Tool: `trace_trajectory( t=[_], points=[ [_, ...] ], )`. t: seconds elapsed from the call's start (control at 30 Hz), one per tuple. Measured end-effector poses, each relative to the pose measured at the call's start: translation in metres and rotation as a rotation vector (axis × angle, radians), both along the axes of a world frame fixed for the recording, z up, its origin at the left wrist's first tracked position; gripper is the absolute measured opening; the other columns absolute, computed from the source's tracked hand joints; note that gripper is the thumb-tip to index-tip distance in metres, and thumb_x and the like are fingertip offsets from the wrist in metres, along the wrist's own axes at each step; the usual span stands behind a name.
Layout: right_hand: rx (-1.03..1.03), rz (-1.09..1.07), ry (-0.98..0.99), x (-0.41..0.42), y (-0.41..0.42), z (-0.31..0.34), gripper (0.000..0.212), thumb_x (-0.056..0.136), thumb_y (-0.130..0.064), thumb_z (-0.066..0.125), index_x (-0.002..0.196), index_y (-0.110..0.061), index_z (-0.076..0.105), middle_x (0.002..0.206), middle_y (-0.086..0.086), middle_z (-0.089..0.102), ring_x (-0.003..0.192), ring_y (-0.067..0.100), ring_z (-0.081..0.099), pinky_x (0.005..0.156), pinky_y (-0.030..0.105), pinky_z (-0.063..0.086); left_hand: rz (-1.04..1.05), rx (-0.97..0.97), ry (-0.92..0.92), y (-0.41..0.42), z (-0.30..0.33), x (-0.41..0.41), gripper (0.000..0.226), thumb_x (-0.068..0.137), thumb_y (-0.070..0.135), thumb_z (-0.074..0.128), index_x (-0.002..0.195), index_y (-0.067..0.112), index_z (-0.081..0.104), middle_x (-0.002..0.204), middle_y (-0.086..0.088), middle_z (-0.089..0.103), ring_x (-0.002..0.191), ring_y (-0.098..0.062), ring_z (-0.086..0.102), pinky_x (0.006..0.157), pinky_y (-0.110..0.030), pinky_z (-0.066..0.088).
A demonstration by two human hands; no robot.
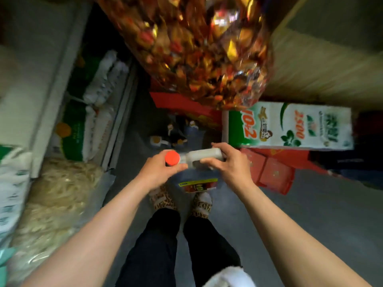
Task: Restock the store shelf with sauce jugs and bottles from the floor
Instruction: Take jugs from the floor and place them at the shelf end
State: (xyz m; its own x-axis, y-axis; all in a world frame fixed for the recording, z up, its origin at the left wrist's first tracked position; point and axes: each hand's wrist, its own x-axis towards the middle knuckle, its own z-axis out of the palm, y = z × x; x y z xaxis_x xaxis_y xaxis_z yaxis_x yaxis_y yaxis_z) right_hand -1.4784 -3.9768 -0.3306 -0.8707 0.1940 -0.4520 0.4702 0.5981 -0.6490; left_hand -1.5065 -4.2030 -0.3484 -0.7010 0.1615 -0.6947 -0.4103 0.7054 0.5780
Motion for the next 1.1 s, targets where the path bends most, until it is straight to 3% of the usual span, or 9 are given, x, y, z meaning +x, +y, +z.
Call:
trace_trajectory(
  t=[0.13, 0.23, 0.33, 0.43, 0.53, 0.67, 0.8, 0.9, 1.1],
  points=[
    [0.066, 0.058, 0.162, -0.040, -0.022, 0.105, 0.069, 0.059, -0.079, 0.064, 0.113, -0.035, 0.071, 0.099, -0.008, 0.075, 0.097, 0.016, 0.070, 0.082, 0.043, 0.056, 0.001, 0.002, 0.168, -0.025, 0.101, -0.038, 0.059, 0.077, 0.056, 0.076, 0.127, 0.028, 0.061, 0.114, 0.003, 0.070, 0.109, -0.020, 0.063, 0.080, -0.029, 0.044],
    [0.105, 0.082, 0.291, -0.068, -0.043, 0.184, 0.066, 0.060, -0.079, 0.068, 0.108, -0.035, 0.072, 0.096, -0.010, 0.075, 0.094, 0.014, 0.069, 0.082, 0.041, 0.056, 0.011, 0.005, 0.320, -0.047, 0.183, -0.065, 0.052, 0.075, 0.056, 0.078, 0.117, 0.028, 0.065, 0.104, 0.002, 0.071, 0.100, -0.021, 0.064, 0.076, -0.030, 0.044],
    [0.118, 0.107, 0.447, -0.098, -0.065, 0.256, 0.061, 0.063, -0.075, 0.073, 0.103, -0.030, 0.073, 0.094, -0.009, 0.075, 0.091, 0.015, 0.069, 0.080, 0.043, 0.055, 0.016, 0.007, 0.459, -0.071, 0.264, -0.091, 0.033, 0.075, 0.055, 0.078, 0.095, 0.033, 0.064, 0.093, 0.004, 0.070, 0.091, -0.017, 0.064, 0.068, -0.028, 0.039],
    [0.125, 0.131, 0.558, -0.134, -0.086, 0.316, 0.067, 0.060, -0.082, 0.067, 0.101, -0.029, 0.073, 0.089, -0.009, 0.075, 0.087, 0.015, 0.070, 0.077, 0.042, 0.055, 0.023, -0.034, 0.570, -0.092, 0.337, -0.115, 0.032, 0.076, 0.059, 0.074, 0.077, 0.031, 0.059, 0.078, 0.005, 0.067, 0.077, -0.016, 0.061, 0.055, -0.026, 0.038],
    [0.091, 0.166, 0.635, -0.174, -0.104, 0.368, 0.071, 0.057, -0.084, 0.065, 0.103, -0.030, 0.073, 0.091, -0.009, 0.075, 0.089, 0.015, 0.069, 0.079, 0.042, 0.055, 0.064, -0.063, 0.665, -0.110, 0.403, -0.135, 0.034, 0.077, 0.061, 0.072, 0.082, 0.028, 0.065, 0.073, 0.008, 0.064, 0.068, -0.009, 0.058, 0.046, -0.016, 0.037],
    [0.024, 0.268, 0.753, -0.232, -0.128, 0.433, 0.080, 0.052, -0.090, 0.058, 0.105, -0.031, 0.074, 0.096, -0.012, 0.075, 0.091, 0.015, 0.069, 0.082, 0.043, 0.057, 0.187, -0.110, 0.807, -0.130, 0.467, -0.161, 0.046, 0.074, 0.067, 0.071, 0.087, 0.023, 0.071, 0.081, 0.004, 0.070, 0.076, -0.013, 0.063, 0.061, -0.028, 0.044],
    [-0.012, 0.384, 0.853, -0.298, -0.147, 0.494, 0.074, 0.050, -0.088, 0.061, 0.090, -0.027, 0.074, 0.085, -0.007, 0.075, 0.086, 0.022, 0.070, 0.079, 0.046, 0.057, 0.327, -0.222, 0.943, -0.142, 0.527, -0.189, 0.055, 0.073, 0.069, 0.069, 0.073, 0.015, 0.062, 0.064, 0.003, 0.060, 0.063, -0.016, 0.058, 0.055, -0.032, 0.040],
    [-0.080, 0.456, 0.914, -0.345, -0.158, 0.536, 0.079, 0.047, -0.089, 0.064, 0.092, -0.024, 0.075, 0.088, -0.006, 0.076, 0.090, 0.023, 0.071, 0.081, 0.046, 0.058, 0.408, -0.242, 1.005, -0.142, 0.569, -0.211, 0.055, 0.074, 0.066, 0.070, 0.077, 0.011, 0.063, 0.060, -0.001, 0.060, 0.054, -0.018, 0.064, 0.053, -0.035, 0.055],
    [-0.248, 0.642, 0.964, -0.427, -0.196, 0.596, 0.054, 0.066, -0.065, 0.081, 0.084, -0.015, 0.072, 0.080, 0.000, 0.074, 0.081, 0.017, 0.068, 0.080, 0.044, 0.057, 0.555, -0.400, 1.015, -0.153, 0.613, -0.255, 0.052, 0.060, 0.062, 0.084, 0.080, 0.018, 0.067, 0.069, -0.003, 0.071, 0.059, -0.021, 0.070, 0.064, -0.042, 0.061]
  ],
)
